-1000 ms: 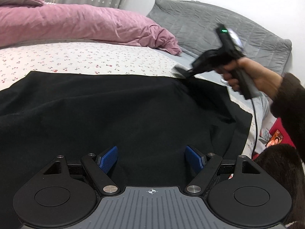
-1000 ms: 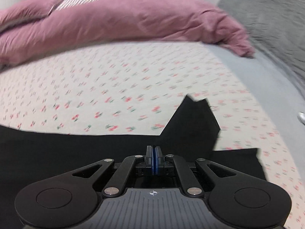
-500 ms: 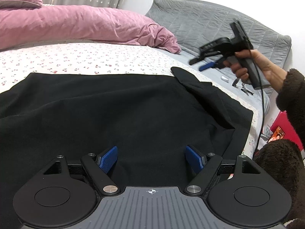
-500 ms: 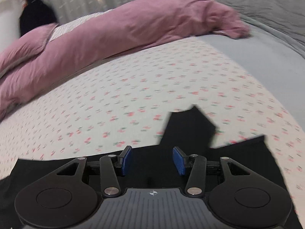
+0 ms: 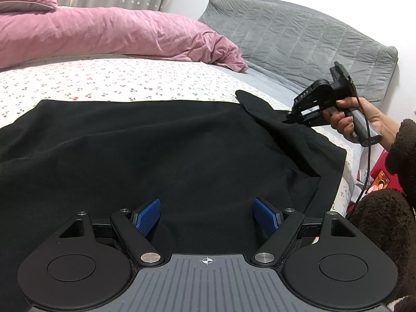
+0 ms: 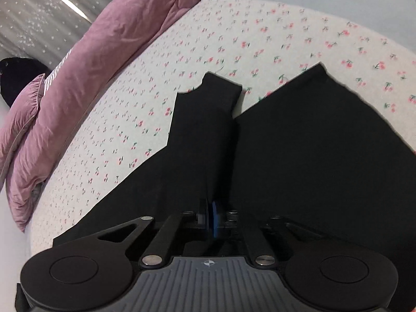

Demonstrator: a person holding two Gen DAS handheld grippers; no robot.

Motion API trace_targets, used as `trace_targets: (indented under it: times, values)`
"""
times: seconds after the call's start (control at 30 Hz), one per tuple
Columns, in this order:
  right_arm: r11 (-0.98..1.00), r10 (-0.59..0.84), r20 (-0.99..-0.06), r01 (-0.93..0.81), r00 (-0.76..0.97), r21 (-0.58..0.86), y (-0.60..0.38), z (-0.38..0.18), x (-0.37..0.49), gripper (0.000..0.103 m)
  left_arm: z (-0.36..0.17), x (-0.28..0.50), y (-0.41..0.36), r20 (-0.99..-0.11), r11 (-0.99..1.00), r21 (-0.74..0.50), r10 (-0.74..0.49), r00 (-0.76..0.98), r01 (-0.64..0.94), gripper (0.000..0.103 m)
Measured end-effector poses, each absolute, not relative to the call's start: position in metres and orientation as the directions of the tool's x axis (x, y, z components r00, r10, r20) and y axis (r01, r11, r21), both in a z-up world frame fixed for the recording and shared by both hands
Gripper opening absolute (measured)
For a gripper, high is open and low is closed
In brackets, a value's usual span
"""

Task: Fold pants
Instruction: 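Fold the leg over with the right gripper while the left gripper grasps the trouser edge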

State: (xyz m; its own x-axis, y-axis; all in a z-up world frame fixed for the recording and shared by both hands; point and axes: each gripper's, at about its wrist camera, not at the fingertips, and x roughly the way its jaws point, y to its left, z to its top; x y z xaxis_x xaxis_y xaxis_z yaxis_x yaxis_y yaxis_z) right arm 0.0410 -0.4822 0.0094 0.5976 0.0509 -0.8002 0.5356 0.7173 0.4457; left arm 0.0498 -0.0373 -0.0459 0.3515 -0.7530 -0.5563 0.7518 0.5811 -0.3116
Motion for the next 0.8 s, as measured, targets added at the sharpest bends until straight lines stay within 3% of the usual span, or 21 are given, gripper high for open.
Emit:
trace_targets:
  times: [0.27, 0.4, 0.5, 0.67, 0.73, 0.8]
  values:
    - [0.779, -0.273, -0.776, 0.604, 0.569, 0.169, -0.472, 0.059, -0.001, 0.002, -0.046, 0.049, -0.038, -0.562, 0.583, -0.299, -0.747, 0.354, 0.756, 0.080]
    - [0.758, -0.358, -0.750, 0.643, 0.556, 0.114, -0.474, 0.075, -0.032, 0.004, -0.045, 0.048, -0.038, -0.566, 0.585, -0.296, -0.744, 0.355, 0.755, 0.080]
    - [0.724, -0.429, -0.721, 0.684, 0.544, 0.085, -0.486, 0.080, -0.054, 0.014, -0.045, 0.046, -0.038, -0.570, 0.587, -0.285, -0.739, 0.359, 0.758, 0.080]
    - [0.676, -0.375, -0.751, 0.715, 0.544, 0.180, -0.508, 0.066, -0.085, 0.024, -0.043, 0.041, -0.037, -0.576, 0.590, -0.265, -0.731, 0.366, 0.762, 0.078]
    - [0.663, -0.326, -0.761, 0.710, 0.561, 0.239, -0.513, 0.058, -0.095, 0.035, -0.042, 0.039, -0.036, -0.577, 0.586, -0.262, -0.732, 0.362, 0.767, 0.078]
    - [0.649, -0.269, -0.772, 0.700, 0.576, 0.297, -0.511, 0.047, -0.102, 0.035, -0.041, 0.038, -0.034, -0.577, 0.580, -0.261, -0.734, 0.357, 0.771, 0.078]
